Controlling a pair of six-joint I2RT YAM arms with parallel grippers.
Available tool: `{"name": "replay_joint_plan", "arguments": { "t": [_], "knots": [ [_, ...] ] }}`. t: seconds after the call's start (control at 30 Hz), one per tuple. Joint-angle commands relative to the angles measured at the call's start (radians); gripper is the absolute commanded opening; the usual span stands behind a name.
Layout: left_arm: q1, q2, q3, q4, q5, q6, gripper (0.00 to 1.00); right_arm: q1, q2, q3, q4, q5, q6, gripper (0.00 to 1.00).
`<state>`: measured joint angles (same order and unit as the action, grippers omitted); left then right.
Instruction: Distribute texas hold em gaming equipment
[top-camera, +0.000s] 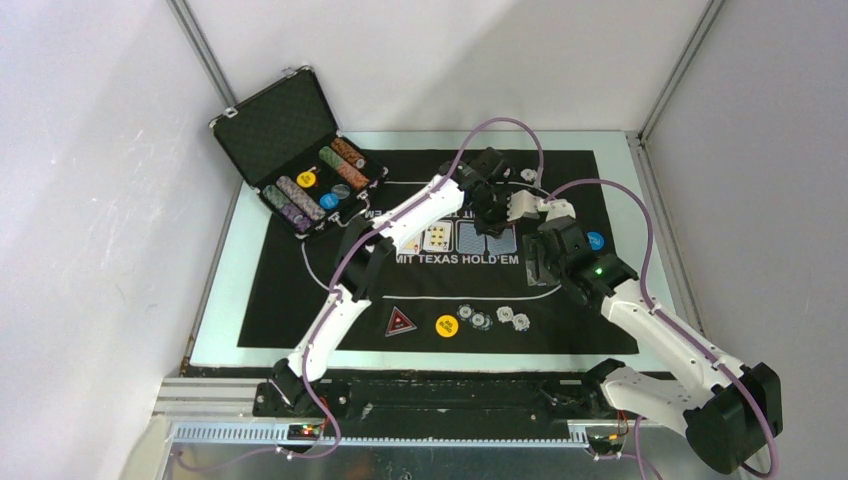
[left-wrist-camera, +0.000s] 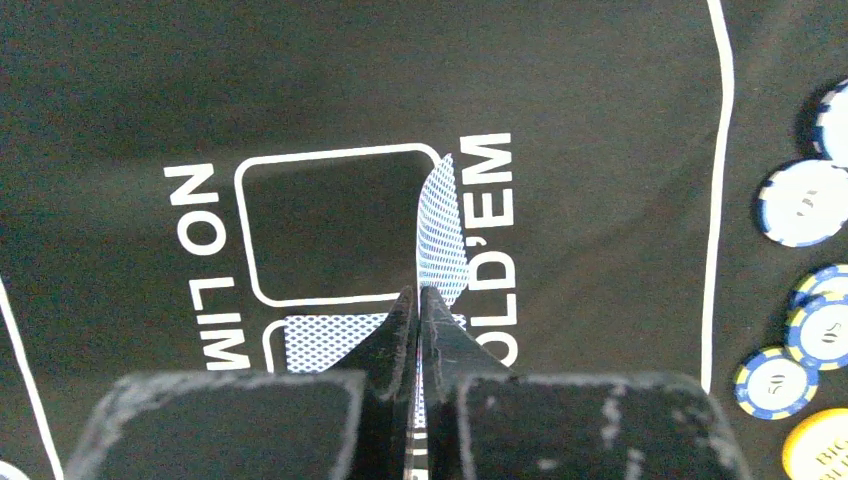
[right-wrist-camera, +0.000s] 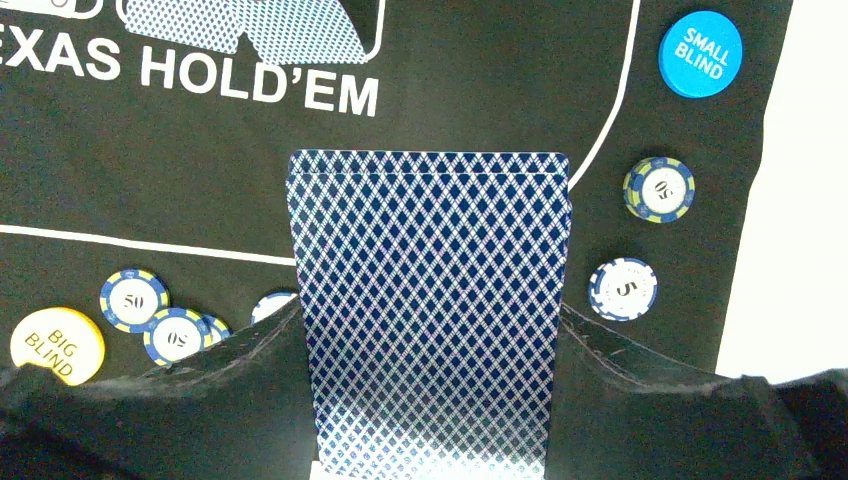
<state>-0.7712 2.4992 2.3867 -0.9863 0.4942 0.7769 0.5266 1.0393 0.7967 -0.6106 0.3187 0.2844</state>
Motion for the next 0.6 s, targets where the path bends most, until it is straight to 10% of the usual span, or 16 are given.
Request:
{"name": "replay_joint_plan", "arguments": {
  "t": [0.0,0.57],
  "knots": [
    [-0.012,0.003,0.018,0.044,-0.058,-0.016,0.08,-0.004,-0.013,0.001,0.051,0.015,0.017,0.0],
    [-0.026,-0.009,-0.019,0.161,-0.224,-0.07,0.43,-0.005,-0.018,0.001,0.049,-0.002,0.017,0.0]
  ]
}}
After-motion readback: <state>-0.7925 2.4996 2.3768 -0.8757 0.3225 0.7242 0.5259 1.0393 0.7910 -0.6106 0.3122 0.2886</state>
